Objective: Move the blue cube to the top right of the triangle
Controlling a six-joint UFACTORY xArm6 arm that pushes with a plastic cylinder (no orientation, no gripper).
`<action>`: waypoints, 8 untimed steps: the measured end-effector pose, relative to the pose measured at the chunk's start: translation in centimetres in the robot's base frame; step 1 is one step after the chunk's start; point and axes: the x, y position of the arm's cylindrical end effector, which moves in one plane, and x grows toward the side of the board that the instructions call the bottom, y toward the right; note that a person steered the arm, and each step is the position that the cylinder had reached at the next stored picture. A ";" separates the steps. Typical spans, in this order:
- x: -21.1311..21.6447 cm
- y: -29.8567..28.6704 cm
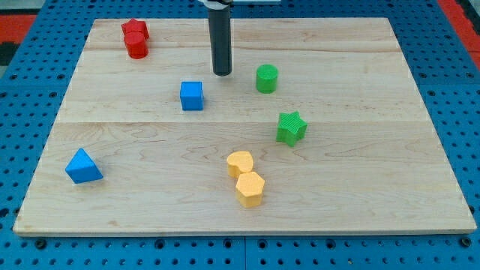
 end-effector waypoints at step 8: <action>5.8 -3.6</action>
